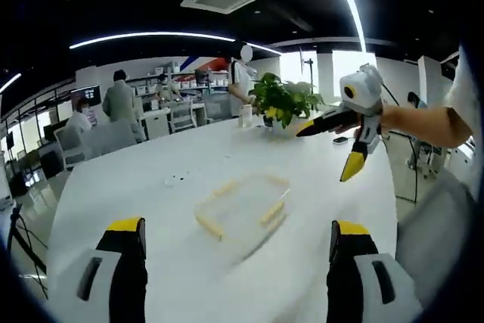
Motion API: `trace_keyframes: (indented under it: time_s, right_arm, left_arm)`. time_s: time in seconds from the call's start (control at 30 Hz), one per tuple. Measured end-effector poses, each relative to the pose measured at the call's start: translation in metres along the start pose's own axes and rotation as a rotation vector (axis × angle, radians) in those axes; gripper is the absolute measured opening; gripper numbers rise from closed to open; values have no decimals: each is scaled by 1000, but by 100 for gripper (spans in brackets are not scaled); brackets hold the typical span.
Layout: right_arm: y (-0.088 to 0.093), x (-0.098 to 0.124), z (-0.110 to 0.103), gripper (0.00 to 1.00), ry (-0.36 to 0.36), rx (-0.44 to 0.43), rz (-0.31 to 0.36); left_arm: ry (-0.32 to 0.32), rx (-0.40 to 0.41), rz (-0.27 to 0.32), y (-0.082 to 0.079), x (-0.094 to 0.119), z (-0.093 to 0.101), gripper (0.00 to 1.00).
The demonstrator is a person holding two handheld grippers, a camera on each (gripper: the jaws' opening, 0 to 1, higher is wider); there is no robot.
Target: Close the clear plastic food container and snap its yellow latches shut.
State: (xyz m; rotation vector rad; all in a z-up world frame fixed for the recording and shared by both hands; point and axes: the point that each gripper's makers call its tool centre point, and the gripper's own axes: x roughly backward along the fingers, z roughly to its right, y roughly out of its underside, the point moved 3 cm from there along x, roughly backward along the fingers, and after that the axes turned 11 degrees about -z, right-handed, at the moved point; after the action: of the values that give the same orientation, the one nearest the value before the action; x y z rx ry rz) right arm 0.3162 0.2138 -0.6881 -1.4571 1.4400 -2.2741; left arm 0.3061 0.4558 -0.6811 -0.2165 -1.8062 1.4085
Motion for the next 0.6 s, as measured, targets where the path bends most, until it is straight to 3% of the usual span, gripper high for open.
trace_keyframes:
  time_s: [0.1,0.23,0.3,0.4,0.53,0.6]
  right_arm:
    - [6,10,-9,99,28,-45,21]
    - [17,21,-15,100,81,-93,40]
    - [18,29,-19,100,113,-142,85]
    - [19,41,-28,100,149,-177,140]
    - [31,49,-44,100,177,-214,126]
    - [38,51,-53,100,198,-190,114]
  left_arm:
    - [-23,82,-11,14,14,-1,99]
    - [-82,87,9,30,40,1,99]
    - [-102,101,16,35,53,4,99]
    - [-130,135,73,33,68,9,99]
    - [-139,169,73,41,78,21,99]
    - [-148,176,64,48,80,29,99]
